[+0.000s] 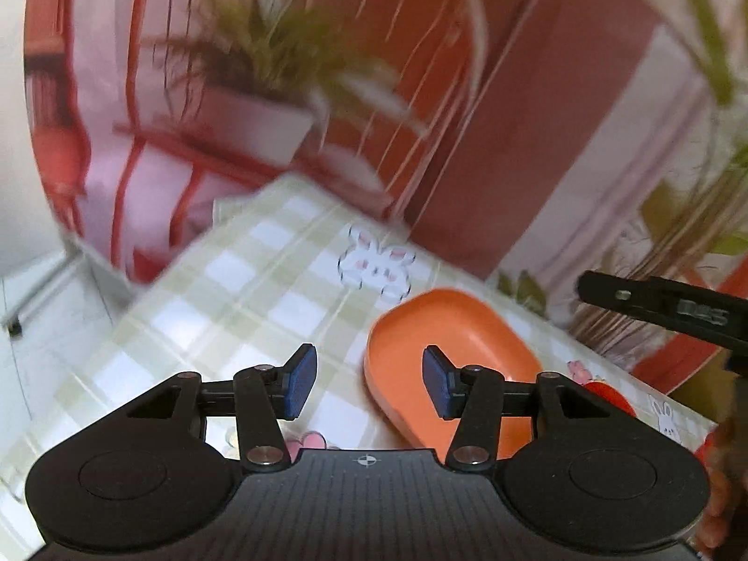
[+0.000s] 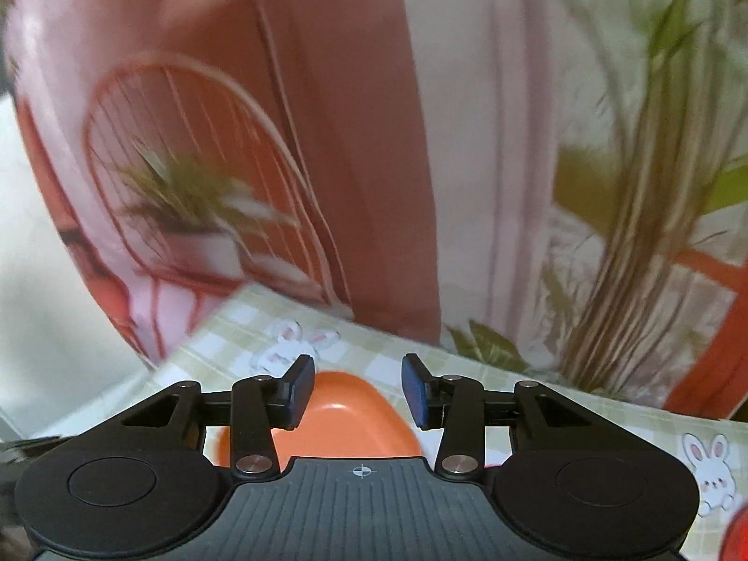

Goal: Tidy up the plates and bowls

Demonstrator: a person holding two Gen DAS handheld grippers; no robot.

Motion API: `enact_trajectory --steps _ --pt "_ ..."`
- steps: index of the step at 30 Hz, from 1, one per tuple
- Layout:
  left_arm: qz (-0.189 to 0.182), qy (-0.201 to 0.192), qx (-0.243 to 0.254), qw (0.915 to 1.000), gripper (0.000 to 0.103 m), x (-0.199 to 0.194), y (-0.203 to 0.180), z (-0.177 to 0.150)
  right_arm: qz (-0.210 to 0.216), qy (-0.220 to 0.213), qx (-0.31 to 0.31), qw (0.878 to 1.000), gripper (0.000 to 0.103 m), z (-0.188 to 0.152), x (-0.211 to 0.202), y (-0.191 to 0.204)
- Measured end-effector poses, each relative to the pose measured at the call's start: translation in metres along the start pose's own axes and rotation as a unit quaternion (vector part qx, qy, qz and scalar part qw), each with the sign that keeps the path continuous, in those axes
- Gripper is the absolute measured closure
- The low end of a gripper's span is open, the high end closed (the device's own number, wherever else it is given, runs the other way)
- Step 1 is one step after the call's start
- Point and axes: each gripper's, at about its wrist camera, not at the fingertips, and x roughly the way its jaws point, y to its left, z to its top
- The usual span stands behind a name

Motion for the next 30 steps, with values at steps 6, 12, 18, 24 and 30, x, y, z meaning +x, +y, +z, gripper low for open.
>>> enact_trajectory --steps 6,12,18,24,30 --pt "-0.006 0.033 -0.018 0.9993 0.051 0.021 0.005 -0.004 -0.025 0.072 0.007 0.997 0.065 -0.010 0.055 -0.009" --pt "-0.010 0.047 -0.020 0.9986 0.051 0.033 0.004 -0.009 -0.034 0.113 0.007 0.993 0.065 -0.011 0.079 -0.008" --pt "-0.022 0.057 -0.018 0.9980 0.054 0.038 -0.004 -0.017 -0.035 0.127 0.022 0.991 0.080 -0.013 0.084 -0.010" --pt "-0.029 0.062 -0.016 0.9975 0.075 0.038 -0.004 -0.020 -0.026 0.126 0.044 0.991 0.090 -0.017 0.072 -0.015" --pt "-0.029 0.047 -0.014 0.9984 0.078 0.014 -0.002 -0.017 -0.013 0.109 0.049 0.993 0.091 -0.019 0.040 -0.010"
